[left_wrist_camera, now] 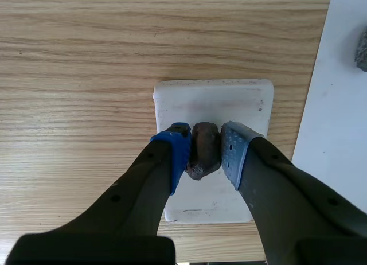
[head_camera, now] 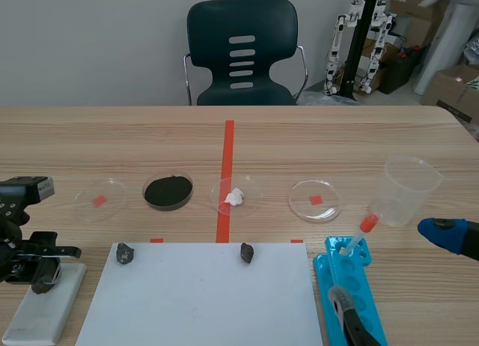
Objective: Rub the mineral on the streak plate
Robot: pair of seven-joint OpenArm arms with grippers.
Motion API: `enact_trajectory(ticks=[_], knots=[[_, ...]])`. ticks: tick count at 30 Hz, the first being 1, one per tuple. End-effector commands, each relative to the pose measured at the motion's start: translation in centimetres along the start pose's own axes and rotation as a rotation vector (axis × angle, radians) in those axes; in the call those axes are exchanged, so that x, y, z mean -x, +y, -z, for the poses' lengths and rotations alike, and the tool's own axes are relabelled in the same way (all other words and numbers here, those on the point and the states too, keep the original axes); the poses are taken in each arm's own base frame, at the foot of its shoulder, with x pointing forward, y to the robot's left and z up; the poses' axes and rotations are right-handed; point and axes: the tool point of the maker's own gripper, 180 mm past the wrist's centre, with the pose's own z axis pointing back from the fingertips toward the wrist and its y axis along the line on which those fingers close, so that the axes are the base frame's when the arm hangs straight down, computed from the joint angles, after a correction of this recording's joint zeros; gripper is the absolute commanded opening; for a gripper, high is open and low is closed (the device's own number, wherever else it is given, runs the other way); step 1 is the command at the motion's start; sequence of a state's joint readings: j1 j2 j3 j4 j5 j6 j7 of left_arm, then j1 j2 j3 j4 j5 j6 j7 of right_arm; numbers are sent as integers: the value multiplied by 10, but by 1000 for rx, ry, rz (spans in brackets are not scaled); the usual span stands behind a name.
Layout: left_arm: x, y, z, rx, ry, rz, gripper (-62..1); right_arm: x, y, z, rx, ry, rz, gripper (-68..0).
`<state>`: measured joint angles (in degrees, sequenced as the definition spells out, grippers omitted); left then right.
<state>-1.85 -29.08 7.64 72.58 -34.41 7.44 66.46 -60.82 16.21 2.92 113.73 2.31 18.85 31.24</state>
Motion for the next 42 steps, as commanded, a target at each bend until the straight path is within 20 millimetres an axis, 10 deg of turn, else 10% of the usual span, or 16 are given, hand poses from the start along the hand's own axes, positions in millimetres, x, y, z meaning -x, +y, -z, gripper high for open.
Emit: enact_trajectory(ticks=[1,26,42], knots=[[-5,7,-1,-16,-9,-2,-523,-7,-3,1,5,-25,-7,-52],[-10,-25,-1,170,-37,-27,-524,-7,-3,1,5,-25,-7,-52],[-5,31,0,-142,-9,33,-524,-7,-3,1,5,-25,-7,-52]])
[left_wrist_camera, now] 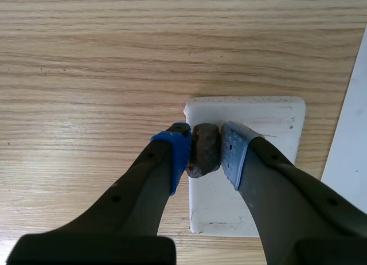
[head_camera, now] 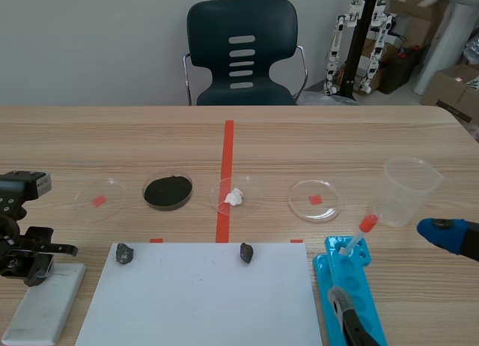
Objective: Rub the mineral on the streak plate
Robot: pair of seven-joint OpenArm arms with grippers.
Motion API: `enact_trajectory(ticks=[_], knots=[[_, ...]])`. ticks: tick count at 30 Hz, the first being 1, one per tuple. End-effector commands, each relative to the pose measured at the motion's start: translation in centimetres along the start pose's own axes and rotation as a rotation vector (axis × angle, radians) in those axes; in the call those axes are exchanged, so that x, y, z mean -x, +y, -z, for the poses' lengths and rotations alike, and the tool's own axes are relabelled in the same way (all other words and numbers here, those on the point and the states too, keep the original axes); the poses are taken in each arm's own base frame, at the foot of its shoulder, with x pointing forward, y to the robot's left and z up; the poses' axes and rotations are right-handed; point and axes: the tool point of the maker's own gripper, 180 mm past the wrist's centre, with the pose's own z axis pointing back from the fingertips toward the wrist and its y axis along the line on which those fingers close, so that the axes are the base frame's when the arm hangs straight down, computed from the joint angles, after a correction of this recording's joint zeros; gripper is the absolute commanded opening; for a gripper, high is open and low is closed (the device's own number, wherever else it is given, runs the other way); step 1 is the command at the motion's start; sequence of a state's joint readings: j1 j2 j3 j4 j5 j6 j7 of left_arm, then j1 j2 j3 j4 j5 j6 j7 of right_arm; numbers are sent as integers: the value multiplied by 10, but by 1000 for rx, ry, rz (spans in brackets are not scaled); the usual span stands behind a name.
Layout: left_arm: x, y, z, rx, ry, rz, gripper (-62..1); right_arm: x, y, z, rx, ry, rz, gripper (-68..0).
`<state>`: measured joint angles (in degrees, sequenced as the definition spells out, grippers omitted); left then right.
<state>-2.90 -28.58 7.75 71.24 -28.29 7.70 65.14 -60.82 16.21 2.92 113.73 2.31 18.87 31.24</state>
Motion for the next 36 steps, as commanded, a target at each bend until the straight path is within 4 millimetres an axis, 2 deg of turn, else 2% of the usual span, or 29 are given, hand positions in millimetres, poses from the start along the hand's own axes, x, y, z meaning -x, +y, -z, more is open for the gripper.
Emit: enact_trajectory(ticks=[1,3,12,18,22,28,36], knots=[[3,13,-1,-45,15,0,-524,-7,-3,1,5,-25,-8,-52],[3,8,0,-17,17,-13,-524,-7,-3,1,5,-25,-8,-52],[4,-43,-1,214,11,-30,-524,-7,-3,1,5,-25,-8,-52],[3,-59,-2,285,-1,-38,-524,-7,-3,1,5,-25,-8,-52],[4,-54,-1,255,2,-28,-524,-7,-3,1,5,-25,-8,-52],[10,-18,5,51,31,-7,-524,-7,-3,1,5,-25,-8,-52],[11,8,4,-92,37,4,-524,-7,-3,1,5,-25,-8,-52]])
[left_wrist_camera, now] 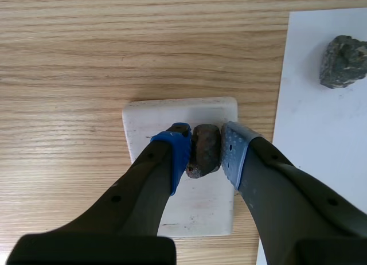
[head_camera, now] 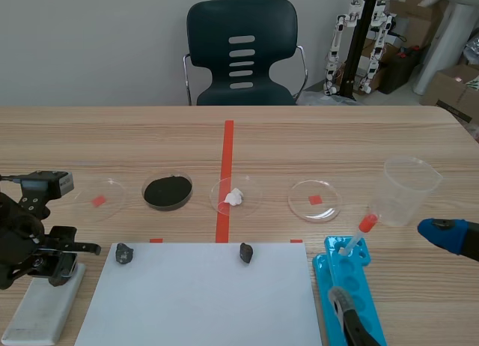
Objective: Rub the mineral on the streak plate
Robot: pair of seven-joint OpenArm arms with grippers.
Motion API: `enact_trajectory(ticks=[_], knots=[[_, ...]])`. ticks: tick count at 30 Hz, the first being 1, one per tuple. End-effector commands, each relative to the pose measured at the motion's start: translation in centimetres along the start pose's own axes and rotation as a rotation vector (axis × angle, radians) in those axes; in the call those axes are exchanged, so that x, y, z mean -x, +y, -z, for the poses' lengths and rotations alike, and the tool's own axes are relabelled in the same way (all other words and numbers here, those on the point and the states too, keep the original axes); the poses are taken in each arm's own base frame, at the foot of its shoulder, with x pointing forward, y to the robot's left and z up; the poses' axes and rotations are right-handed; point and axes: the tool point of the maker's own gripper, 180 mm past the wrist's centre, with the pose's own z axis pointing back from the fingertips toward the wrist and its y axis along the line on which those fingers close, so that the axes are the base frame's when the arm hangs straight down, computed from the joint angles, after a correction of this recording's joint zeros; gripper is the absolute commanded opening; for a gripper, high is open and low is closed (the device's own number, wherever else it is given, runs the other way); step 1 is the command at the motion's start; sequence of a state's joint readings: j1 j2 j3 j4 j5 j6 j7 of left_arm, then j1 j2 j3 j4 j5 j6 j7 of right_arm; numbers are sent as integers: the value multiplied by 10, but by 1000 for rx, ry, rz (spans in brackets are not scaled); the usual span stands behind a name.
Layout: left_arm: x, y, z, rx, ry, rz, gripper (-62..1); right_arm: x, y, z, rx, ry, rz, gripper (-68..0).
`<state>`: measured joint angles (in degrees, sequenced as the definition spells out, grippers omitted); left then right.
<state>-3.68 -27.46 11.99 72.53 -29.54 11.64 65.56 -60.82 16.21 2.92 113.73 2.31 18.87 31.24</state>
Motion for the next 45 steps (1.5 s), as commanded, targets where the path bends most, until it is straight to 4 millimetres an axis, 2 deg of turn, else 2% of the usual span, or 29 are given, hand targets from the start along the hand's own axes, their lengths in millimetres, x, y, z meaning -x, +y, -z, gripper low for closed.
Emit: enact_trajectory(ticks=[1,5,10,15,21,28,33,45], knots=[[11,37,2,-138,30,4,-524,-7,-3,1,5,-25,-8,-52],[12,48,0,-200,40,0,-524,-7,-3,1,5,-25,-8,-52],[12,51,-1,-216,41,1,-524,-7,-3,1,5,-25,-8,-52],[14,27,2,-81,52,5,-524,-7,-3,1,5,-25,-8,-52],[3,-11,-5,106,9,6,-524,-7,-3,1,5,-25,-8,-52],[-8,-37,-15,229,-36,-2,-524,-7,-3,1,5,-25,-8,-52],[-8,-30,-14,189,-39,15,-524,-7,-3,1,5,-25,-8,-52],[-3,20,-11,-85,-11,18,-524,-7,-3,1,5,-25,-8,-52]])
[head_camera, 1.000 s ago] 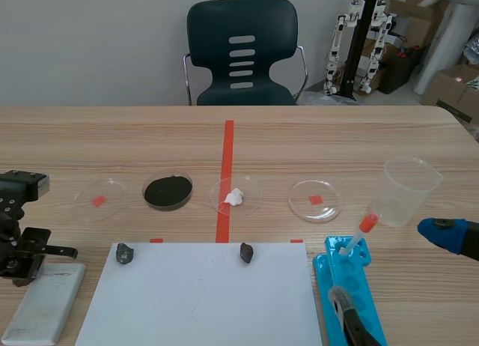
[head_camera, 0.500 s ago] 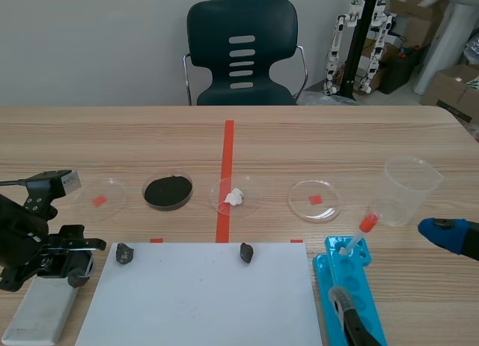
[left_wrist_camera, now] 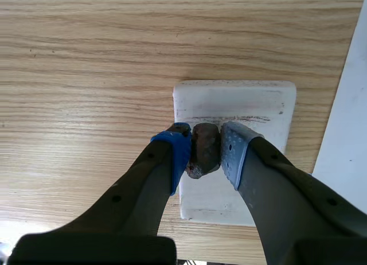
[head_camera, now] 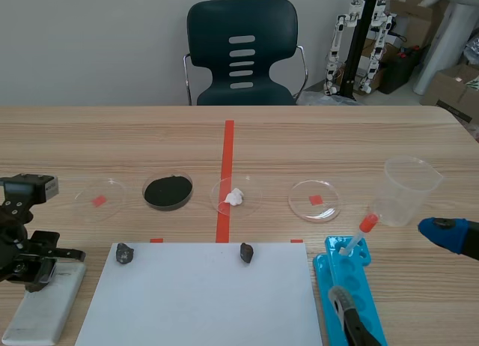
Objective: Rub the mineral on the streak plate
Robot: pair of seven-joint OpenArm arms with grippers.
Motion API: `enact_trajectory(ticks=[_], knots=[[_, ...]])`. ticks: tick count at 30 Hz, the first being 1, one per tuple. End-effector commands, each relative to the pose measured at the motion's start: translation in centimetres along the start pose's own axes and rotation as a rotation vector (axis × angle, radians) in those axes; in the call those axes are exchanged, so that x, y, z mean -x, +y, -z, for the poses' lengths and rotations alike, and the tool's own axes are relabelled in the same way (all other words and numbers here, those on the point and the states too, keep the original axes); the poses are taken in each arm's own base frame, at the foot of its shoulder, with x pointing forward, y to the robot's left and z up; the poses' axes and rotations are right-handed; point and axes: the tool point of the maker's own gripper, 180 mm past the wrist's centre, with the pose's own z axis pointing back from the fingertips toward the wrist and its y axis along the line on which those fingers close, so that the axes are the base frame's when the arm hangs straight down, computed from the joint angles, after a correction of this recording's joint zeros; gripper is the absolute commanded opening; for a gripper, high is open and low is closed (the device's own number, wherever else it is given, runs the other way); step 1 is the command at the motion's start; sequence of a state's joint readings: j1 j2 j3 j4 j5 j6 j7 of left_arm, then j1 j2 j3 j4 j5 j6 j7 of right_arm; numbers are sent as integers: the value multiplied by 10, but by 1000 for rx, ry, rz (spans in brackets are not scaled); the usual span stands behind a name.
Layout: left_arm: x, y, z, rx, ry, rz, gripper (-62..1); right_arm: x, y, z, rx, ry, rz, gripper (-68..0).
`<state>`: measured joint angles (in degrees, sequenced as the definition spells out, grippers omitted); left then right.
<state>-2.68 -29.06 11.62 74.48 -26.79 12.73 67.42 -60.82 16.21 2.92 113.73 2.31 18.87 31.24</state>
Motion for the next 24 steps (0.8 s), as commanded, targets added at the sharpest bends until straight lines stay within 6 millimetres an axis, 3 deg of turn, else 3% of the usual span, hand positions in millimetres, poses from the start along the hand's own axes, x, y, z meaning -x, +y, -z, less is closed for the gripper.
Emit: enact_trajectory(ticks=[1,5,13,24], knots=[[-6,6,-5,-31,-22,-5,-524,-7,-3,1,5,-25,-8,-52],[-7,1,-4,-7,-27,-9,-524,-7,-3,1,5,-25,-8,-52],[-14,-33,-7,180,-65,-14,-524,-7,-3,1,5,-25,-8,-52],[-16,-42,-8,238,-78,-32,-524,-7,-3,1,5,-25,-8,-52]])
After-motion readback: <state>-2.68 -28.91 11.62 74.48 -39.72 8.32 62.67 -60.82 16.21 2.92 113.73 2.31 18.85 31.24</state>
